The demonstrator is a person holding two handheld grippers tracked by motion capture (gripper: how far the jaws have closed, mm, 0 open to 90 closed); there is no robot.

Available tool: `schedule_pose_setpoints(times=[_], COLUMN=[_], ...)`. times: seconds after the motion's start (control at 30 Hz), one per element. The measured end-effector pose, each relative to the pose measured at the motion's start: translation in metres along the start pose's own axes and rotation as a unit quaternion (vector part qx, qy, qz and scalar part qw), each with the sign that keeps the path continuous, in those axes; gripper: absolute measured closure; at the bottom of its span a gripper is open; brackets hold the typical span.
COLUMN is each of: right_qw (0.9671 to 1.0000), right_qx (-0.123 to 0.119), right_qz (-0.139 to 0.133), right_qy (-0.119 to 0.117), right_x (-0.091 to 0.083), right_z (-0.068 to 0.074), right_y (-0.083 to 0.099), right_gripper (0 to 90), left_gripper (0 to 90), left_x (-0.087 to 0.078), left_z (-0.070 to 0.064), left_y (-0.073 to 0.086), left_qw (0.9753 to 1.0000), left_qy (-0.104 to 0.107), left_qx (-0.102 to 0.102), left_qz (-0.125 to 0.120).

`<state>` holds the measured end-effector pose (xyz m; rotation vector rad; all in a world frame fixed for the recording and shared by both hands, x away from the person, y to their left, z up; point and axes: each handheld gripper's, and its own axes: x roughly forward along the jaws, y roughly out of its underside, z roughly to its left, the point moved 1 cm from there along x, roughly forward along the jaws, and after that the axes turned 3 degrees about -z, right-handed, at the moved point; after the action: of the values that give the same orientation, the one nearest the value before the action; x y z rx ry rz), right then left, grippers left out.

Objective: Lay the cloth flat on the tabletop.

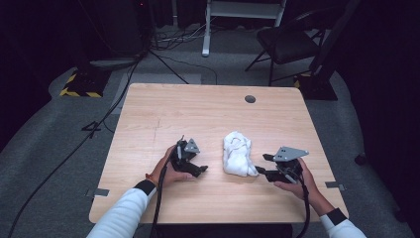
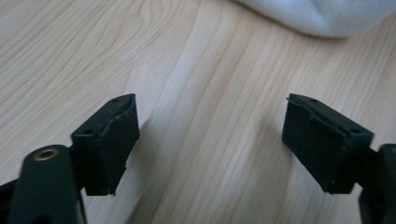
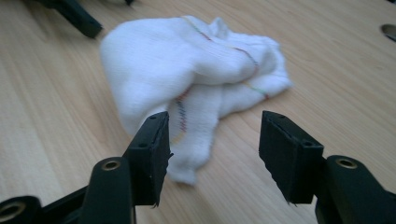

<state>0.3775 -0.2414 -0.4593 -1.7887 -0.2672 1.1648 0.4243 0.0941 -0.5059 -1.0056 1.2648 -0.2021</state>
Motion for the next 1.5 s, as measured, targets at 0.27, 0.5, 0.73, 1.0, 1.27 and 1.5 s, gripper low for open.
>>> schedule_pose_setpoints(times=[0.27,0.5,0.73,1.0,1.27,1.5], right_qw=[0.9989,0.9986,0.9974,0.9973,0.9975,0.9970], right_qx=[-0.009,-0.018,-0.035,-0.038,-0.024,-0.025], right_qz=[0.032,0.044,0.053,0.047,0.043,0.058], right_qy=[-0.032,-0.024,-0.034,-0.042,-0.051,-0.043], right_x=[0.015,0.022,0.027,0.024,0.022,0.029], right_z=[0.008,0.007,0.010,0.008,0.004,0.003], right_y=[0.014,0.020,0.024,0.024,0.024,0.026], right_gripper=[48.1,58.7,78.6,89.0,63.2,51.4], left_gripper=[23.6,23.8,31.8,24.0,49.6,70.5], left_x=[0.007,0.012,0.020,0.016,0.022,0.020], left_z=[-0.016,-0.042,-0.051,-0.065,-0.064,-0.058], left_y=[-0.034,-0.060,-0.066,-0.069,-0.065,-0.062], left_qw=[0.9989,0.9953,0.9935,0.9907,0.9922,0.9910], left_qy=[0.019,0.043,0.070,0.093,0.079,0.079], left_qx=[0.028,0.059,0.064,0.081,0.087,0.104], left_qz=[-0.034,-0.064,-0.063,-0.058,-0.041,-0.030])
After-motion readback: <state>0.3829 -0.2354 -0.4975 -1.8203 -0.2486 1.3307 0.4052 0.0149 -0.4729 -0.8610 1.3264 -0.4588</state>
